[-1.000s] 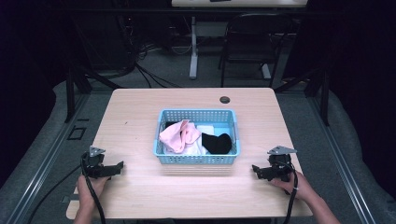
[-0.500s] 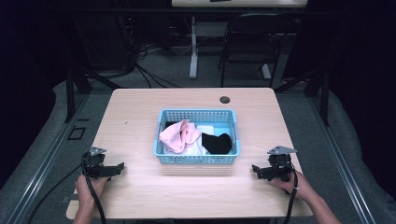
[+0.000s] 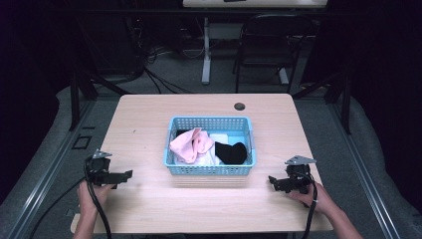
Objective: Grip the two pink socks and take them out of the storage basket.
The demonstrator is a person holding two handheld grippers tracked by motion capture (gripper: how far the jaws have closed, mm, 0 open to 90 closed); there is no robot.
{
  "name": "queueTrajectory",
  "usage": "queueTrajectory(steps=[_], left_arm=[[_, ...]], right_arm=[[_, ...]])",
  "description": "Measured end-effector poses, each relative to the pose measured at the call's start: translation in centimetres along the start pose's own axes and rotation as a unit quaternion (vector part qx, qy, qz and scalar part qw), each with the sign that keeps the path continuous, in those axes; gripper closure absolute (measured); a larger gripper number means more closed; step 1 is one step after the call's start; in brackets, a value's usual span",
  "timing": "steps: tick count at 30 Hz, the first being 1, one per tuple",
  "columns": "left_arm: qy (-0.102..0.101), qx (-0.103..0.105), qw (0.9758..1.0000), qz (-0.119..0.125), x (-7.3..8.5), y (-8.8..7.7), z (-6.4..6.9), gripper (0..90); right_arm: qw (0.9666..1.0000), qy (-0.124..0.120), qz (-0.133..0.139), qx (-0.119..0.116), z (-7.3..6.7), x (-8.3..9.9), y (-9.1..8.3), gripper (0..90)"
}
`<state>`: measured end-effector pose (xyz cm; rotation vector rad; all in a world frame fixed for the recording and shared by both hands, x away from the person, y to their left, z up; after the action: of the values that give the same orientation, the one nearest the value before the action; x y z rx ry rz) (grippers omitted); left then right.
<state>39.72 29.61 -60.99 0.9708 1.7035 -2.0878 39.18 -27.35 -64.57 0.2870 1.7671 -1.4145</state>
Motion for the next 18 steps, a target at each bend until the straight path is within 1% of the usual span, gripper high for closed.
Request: queueTrajectory(steps=[1, 2, 7, 10, 13, 16, 18], left_arm=[[0.000, 0.000, 1.0000, 0.000, 0.0, 0.0, 0.0, 0.0], [-0.005, 0.007, 1.0000, 0.004, -0.7, -0.5, 0.3, 0.0], [-0.006, 0.015, 0.9998, 0.012, -2.4, -1.5, 0.8, 0.0], [-0.001, 0.020, 0.9998, 0.006, -3.1, -1.8, 1.3, 0.0], [0.011, 0.025, 0.9996, -0.001, -3.8, -2.1, 1.9, 0.0], [0.022, 0.032, 0.9992, -0.003, -4.6, -2.5, 2.6, 0.0], [0.025, 0.037, 0.9990, -0.003, -5.2, -2.7, 3.0, 0.0]], right_arm=[[1.0000, 0.000, 0.000, 0.000, 0.0, 0.0, 0.0, 0.0], [1.0000, 0.000, 0.000, 0.000, 0.0, 0.0, 0.0, 0.0], [1.0000, 0.000, 0.000, 0.001, 0.0, 0.0, 0.0, 0.0], [1.0000, 0.000, 0.000, 0.001, 0.0, 0.0, 0.0, 0.0], [1.0000, 0.000, 0.000, 0.001, 0.0, 0.0, 0.0, 0.0], [1.0000, 0.000, 0.000, 0.001, 0.0, 0.0, 0.0, 0.0], [1.0000, 0.000, 0.000, 0.001, 0.0, 0.0, 0.0, 0.0]])
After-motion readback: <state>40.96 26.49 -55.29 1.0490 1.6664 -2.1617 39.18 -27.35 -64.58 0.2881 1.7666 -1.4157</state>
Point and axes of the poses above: each handheld gripper's, and its own axes: y roughly forward along the jaws, x roughly out of its underside, z roughly to its right, the point moved 8 cm from there along y, roughly forward along the jaws, and after that the axes turned 1 degree about y, right-handed, at the moved point
